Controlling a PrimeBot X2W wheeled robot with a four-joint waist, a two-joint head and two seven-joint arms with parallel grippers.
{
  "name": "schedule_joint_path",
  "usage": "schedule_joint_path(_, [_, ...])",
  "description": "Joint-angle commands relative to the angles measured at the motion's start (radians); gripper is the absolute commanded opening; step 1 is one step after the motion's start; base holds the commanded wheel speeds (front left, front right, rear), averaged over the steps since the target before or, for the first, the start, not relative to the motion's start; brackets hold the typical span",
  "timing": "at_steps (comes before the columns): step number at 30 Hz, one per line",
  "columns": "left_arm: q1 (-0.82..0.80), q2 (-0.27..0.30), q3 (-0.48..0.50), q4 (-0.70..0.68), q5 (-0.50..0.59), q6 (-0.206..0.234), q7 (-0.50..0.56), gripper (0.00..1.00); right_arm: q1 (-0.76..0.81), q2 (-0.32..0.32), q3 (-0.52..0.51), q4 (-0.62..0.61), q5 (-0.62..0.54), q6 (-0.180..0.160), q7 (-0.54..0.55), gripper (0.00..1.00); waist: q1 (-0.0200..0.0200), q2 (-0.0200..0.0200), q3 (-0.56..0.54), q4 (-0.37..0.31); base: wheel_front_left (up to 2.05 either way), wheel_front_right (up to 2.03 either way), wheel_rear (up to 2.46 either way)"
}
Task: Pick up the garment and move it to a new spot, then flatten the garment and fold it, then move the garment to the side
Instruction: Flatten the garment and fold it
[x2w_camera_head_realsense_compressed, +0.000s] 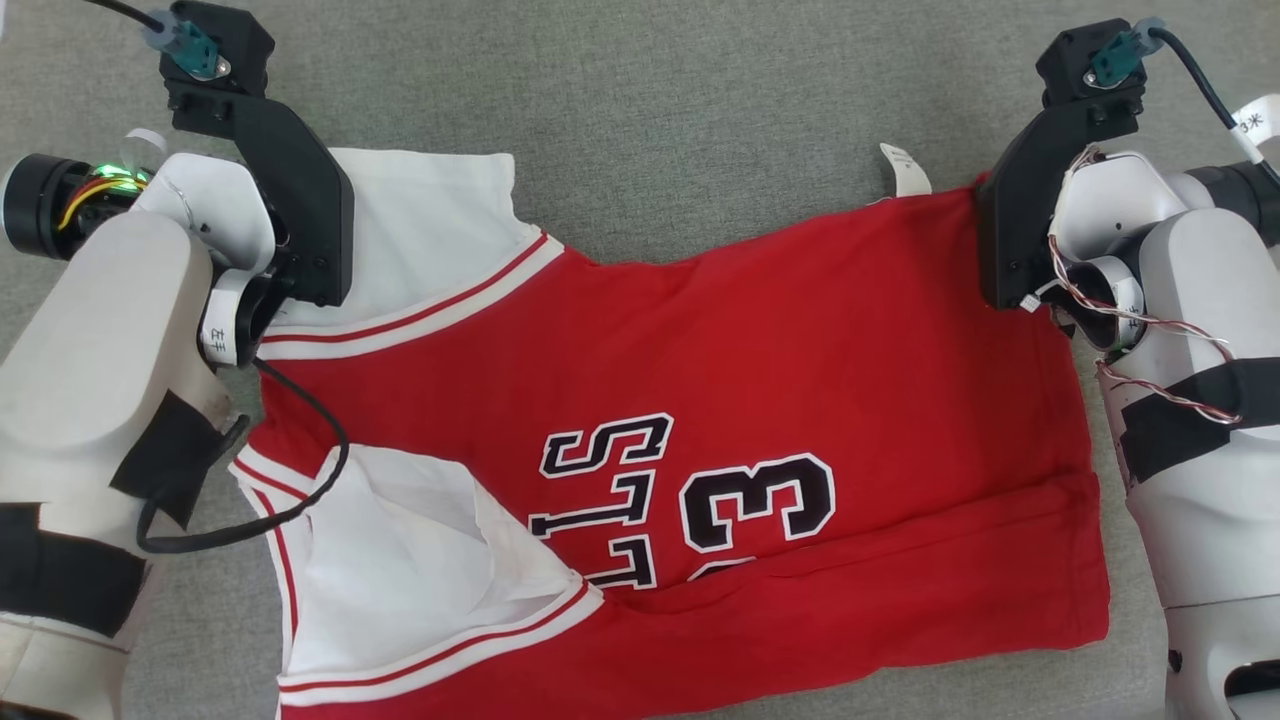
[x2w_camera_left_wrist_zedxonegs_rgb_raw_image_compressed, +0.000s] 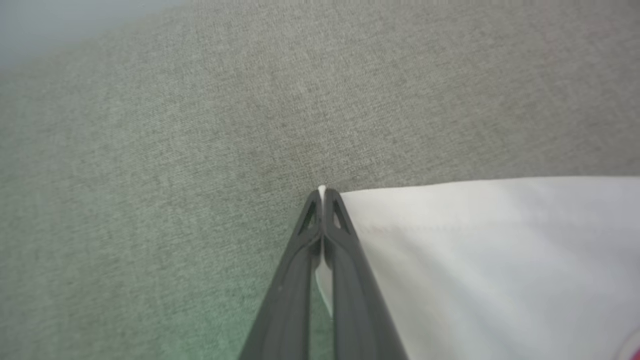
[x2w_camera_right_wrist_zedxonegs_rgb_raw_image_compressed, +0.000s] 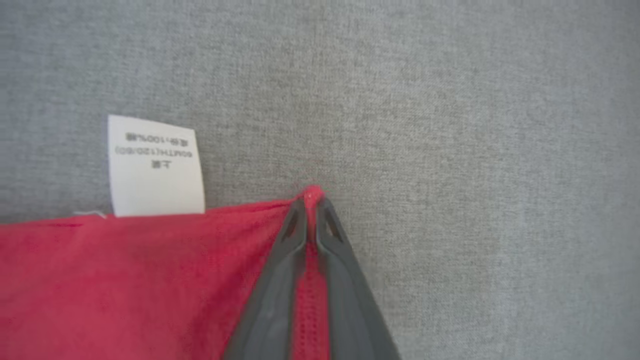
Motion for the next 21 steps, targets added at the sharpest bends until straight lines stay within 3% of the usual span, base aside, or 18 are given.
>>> schedule_joint_path(1, [0.016, 0.009, 0.003, 0.01, -0.011, 0.0, -0.013, 0.0, 0.012, 0.004, 0.003, 0.026, 0.011, -0.002, -0.006, 0.0, 0.0001, 0.0, 0.003, 0.005, 0.0, 0.0, 0.0])
schedule_joint_path(9, [0.022, 0.0, 0.041, -0.027, -0.049, -0.029, -0.111, 0.0, 0.03, 0.0, -0.03, 0.004, 0.024, -0.002, -0.089, 0.0, 0.0001, 0.0, -0.015, 0.013, 0.0, 0.0, 0.0])
schedule_joint_path(16, [0.054, 0.046, 0.084, -0.092, -0.071, -0.074, -0.25, 0.0, 0.067, -0.004, -0.087, -0.03, 0.004, -0.003, -0.194, 0.0, 0.0001, 0.0, -0.062, 0.026, 0.0, 0.0, 0.0])
schedule_joint_path(21, [0.083, 0.046, 0.09, -0.112, -0.074, -0.08, -0.322, 0.0, 0.089, 0.007, -0.13, -0.014, -0.029, -0.003, -0.26, 0.0, 0.0001, 0.0, -0.102, 0.047, 0.0, 0.0, 0.0])
